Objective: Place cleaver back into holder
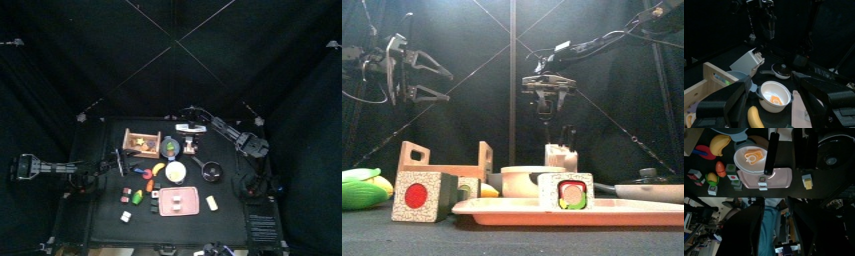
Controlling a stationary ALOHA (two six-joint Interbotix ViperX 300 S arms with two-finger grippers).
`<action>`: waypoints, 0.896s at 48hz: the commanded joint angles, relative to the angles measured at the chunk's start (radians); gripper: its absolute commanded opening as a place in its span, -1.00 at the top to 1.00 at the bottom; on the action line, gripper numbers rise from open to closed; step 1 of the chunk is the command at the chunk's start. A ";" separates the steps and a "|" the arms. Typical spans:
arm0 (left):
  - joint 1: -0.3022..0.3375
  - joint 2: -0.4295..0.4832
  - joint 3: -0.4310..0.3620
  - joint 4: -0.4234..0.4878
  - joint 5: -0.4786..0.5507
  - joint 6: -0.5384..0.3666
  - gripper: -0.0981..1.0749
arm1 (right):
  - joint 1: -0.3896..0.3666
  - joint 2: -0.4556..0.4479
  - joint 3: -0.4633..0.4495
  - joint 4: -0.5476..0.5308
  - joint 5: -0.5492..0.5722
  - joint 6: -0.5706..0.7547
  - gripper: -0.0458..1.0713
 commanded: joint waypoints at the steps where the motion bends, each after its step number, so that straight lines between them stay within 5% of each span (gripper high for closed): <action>1: -0.002 0.002 -0.012 0.002 -0.002 0.002 -0.84 | 0.032 -0.092 -0.020 -0.005 0.006 -0.054 -0.49; 21: -0.002 0.002 -0.011 0.002 0.015 0.000 -0.84 | 0.190 -0.345 0.252 -0.138 -0.034 -0.066 -0.49; 43: -0.002 0.002 -0.012 0.003 0.023 0.003 -0.84 | 0.376 -0.575 0.660 -0.129 -0.489 -0.081 -0.49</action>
